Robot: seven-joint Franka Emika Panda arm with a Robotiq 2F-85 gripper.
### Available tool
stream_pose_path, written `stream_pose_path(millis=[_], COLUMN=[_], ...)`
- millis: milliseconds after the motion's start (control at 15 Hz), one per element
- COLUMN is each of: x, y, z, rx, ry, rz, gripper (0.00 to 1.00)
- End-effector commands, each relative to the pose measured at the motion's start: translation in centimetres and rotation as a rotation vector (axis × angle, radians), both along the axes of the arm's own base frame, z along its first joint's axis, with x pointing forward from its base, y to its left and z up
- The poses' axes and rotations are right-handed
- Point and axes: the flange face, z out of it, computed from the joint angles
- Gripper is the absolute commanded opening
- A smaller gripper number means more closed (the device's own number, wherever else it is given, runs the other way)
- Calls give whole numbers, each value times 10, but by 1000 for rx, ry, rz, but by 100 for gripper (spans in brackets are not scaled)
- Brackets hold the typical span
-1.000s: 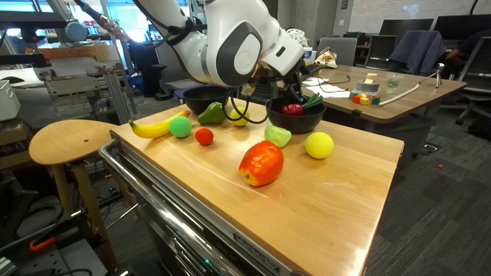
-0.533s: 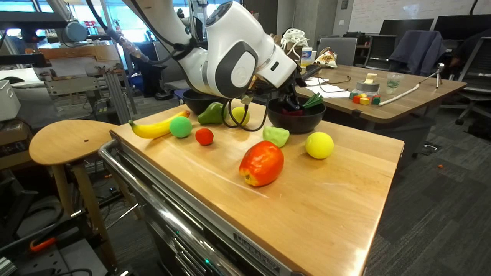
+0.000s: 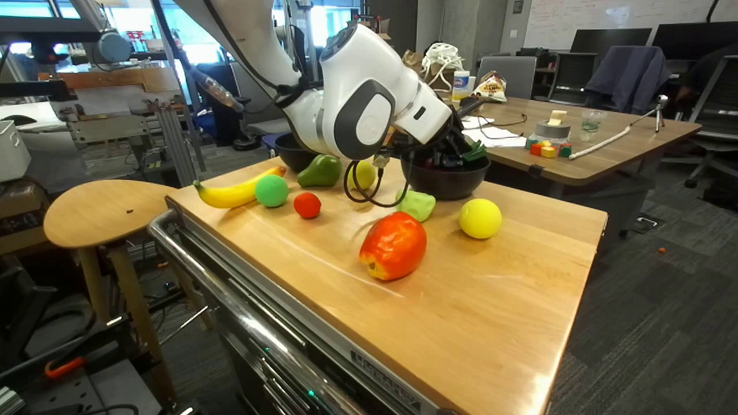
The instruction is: Take the fruit and vegetable toys out of the black bowls and put them on the counter
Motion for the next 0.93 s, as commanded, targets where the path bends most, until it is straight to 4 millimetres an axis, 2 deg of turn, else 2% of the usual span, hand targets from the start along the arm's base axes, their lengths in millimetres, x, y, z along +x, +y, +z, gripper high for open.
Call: stream_pose_path(millis=[0,200,533,867], x=[8,2,-8,-16], y=[1,4,10,7], z=[4,13,35,54], rx=[1,29,68,130], ry=[-23,-15,-44,-31], rz=[-19,-8,38,80], gripper=[37,34,35,1])
